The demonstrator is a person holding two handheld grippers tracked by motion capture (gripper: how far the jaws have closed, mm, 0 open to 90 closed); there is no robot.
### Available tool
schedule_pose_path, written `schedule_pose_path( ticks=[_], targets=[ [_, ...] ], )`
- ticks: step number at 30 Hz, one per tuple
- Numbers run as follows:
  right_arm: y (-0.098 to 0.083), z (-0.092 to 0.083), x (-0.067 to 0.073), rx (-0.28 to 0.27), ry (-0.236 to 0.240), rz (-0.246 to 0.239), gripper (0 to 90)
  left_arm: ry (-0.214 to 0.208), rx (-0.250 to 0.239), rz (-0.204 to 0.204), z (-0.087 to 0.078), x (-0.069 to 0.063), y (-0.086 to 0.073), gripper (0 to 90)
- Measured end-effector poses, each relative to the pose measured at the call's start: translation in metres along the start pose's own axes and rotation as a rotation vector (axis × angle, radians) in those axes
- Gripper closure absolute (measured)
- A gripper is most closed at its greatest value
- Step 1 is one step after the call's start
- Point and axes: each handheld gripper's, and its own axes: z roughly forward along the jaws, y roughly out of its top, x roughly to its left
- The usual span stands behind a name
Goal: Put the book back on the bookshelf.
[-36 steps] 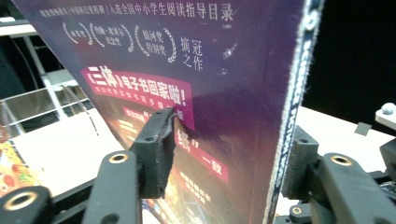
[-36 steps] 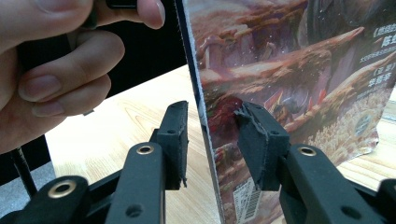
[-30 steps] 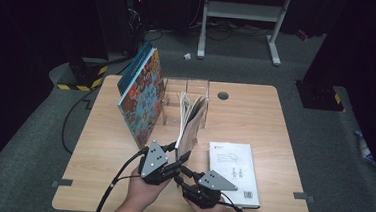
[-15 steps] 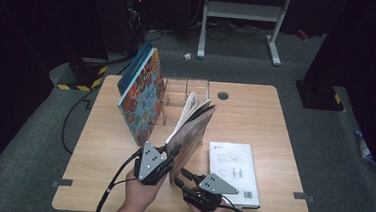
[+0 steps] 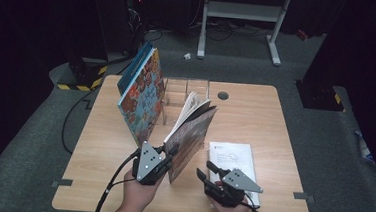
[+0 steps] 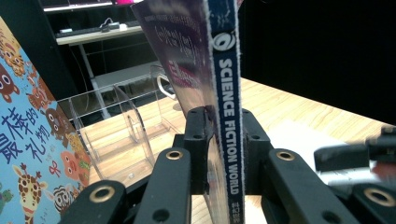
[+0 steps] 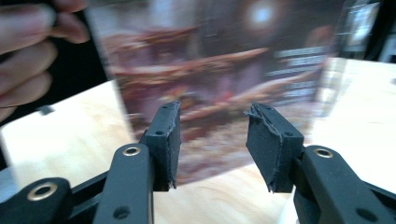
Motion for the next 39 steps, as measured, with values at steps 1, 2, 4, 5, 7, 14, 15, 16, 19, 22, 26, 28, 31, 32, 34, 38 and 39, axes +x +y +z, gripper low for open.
schedule_pose_path(
  ticks=[1, 2, 4, 5, 7, 14, 15, 16, 19, 22, 26, 28, 31, 32, 34, 38, 39],
  targets=[
    [0.001, -0.003, -0.005, -0.001, -0.02, 0.004, 52.8, -0.003, 0.001, -0.002, 0.0, 0.0, 0.0, 76.6],
    [0.002, -0.006, -0.009, -0.003, -0.031, 0.008, 52.5, -0.01, 0.003, -0.007, 0.0, 0.0, 0.0, 76.2],
    [0.003, -0.013, -0.021, -0.001, -0.074, 0.006, 52.7, -0.021, -0.006, -0.013, -0.002, 0.001, 0.0, 74.9],
    [0.003, -0.016, -0.026, 0.001, -0.093, 0.006, 52.7, -0.023, -0.002, -0.017, -0.002, 0.001, 0.001, 73.9],
    [0.003, -0.021, -0.037, 0.017, -0.135, 0.009, 52.8, -0.024, 0.006, -0.025, -0.001, 0.002, 0.001, 73.1],
    [-0.01, -0.04, -0.07, 0.015, -0.276, 0.033, 53.2, -0.006, 0.001, -0.033, 0.0, 0.003, 0.001, 72.5],
    [-0.012, -0.042, -0.073, 0.015, -0.284, 0.042, 52.6, 0.001, -0.003, -0.028, 0.0, 0.003, 0.002, 72.5],
    [-0.015, -0.044, -0.075, 0.016, -0.288, 0.051, 52.3, 0.004, -0.004, -0.024, 0.0, 0.003, 0.002, 72.5],
    [-0.02, -0.046, -0.08, 0.023, -0.298, 0.06, 51.8, 0.001, -0.014, -0.018, 0.0, 0.004, 0.008, 71.3],
    [-0.02, -0.047, -0.081, 0.02, -0.298, 0.068, 51.5, 0.004, -0.021, -0.023, 0.001, 0.006, 0.015, 67.2],
    [-0.02, -0.047, -0.081, 0.017, -0.298, 0.07, 51.5, 0.02, -0.035, -0.028, 0.002, 0.008, 0.026, 65.5],
    [-0.021, -0.047, -0.081, 0.016, -0.294, 0.071, 51.5, 0.024, -0.031, -0.027, 0.003, 0.009, 0.032, 68.1],
    [-0.021, -0.047, -0.081, 0.02, -0.292, 0.071, 51.7, 0.029, -0.019, -0.017, 0.004, 0.01, 0.034, 75.8],
    [-0.021, -0.047, -0.08, 0.019, -0.292, 0.076, 51.8, 0.024, -0.021, -0.022, 0.004, 0.01, 0.033, 79.2],
    [-0.021, -0.048, -0.08, 0.016, -0.293, 0.078, 51.9, 0.007, -0.019, -0.034, 0.004, 0.011, 0.033, 81.9],
    [-0.021, -0.048, -0.08, 0.015, -0.291, 0.077, 52.3, -0.005, -0.021, -0.035, 0.004, 0.01, 0.034, 83.9],
    [-0.021, -0.049, -0.08, 0.015, -0.289, 0.077, 52.4, -0.003, -0.024, -0.034, 0.004, 0.01, 0.034, 83.9]
  ],
)
